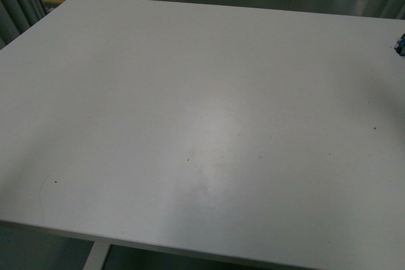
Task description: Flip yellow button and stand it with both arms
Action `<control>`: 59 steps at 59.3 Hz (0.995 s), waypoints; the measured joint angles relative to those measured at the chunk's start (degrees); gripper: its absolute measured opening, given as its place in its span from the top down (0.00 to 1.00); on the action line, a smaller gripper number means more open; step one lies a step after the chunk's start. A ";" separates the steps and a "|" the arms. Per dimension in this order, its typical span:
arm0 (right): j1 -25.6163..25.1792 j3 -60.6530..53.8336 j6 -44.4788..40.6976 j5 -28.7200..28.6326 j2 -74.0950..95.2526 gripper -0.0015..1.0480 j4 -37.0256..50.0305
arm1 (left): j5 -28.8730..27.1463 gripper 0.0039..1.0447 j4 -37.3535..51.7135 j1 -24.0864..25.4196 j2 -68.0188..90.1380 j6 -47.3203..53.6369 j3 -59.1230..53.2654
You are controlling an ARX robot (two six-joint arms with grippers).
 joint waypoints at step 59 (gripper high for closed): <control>-3.87 1.33 -54.31 19.19 34.88 0.67 36.61 | 0.00 0.06 -0.02 0.00 0.00 0.11 0.00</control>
